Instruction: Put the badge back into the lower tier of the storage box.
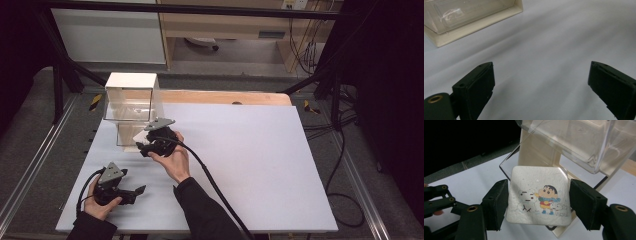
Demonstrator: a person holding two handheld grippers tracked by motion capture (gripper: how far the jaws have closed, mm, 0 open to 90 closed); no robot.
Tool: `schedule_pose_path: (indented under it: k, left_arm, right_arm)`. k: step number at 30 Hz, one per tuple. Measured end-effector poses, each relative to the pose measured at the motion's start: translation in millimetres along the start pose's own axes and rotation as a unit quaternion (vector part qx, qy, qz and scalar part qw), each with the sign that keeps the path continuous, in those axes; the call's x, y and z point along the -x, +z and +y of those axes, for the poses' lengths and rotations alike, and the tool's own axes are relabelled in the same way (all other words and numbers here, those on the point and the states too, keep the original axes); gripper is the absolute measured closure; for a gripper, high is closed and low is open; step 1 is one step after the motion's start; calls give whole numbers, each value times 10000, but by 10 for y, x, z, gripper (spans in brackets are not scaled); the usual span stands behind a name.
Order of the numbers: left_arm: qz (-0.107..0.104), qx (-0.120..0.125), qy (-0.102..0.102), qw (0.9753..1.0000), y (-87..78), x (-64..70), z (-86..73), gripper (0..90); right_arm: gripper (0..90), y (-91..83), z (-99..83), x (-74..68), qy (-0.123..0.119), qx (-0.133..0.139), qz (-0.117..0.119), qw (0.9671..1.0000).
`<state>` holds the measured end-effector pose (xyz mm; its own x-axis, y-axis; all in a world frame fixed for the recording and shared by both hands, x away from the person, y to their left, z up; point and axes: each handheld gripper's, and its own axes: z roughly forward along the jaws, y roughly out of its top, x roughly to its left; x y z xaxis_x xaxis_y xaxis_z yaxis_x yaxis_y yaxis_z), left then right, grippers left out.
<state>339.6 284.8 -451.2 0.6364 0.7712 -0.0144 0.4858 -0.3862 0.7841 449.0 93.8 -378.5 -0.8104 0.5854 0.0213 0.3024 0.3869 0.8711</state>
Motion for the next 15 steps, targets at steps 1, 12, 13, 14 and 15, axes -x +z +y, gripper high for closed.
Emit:
schedule_pose_path:
  k: [1,12,13,14,15]
  left_arm:
    - [-3,3,-7,10000,-1,0,0,65]
    - [-6,2,-6,10000,-2,1,2,65]
    - [-6,3,-7,10000,-3,1,2,65]
    - [-12,7,-15,10000,-3,1,1,65]
    - [-10,6,-16,10000,-3,0,1,65]
  right_arm:
    - [331,14,4,2,19,9,17,10000]
    - [331,165,-1,25,41,9,-61,10000]
    - [330,189,0,31,54,48,-100,9999]
    - [330,189,0,31,54,48,-100,9999]
    - [330,200,1,29,23,75,-134,9999]
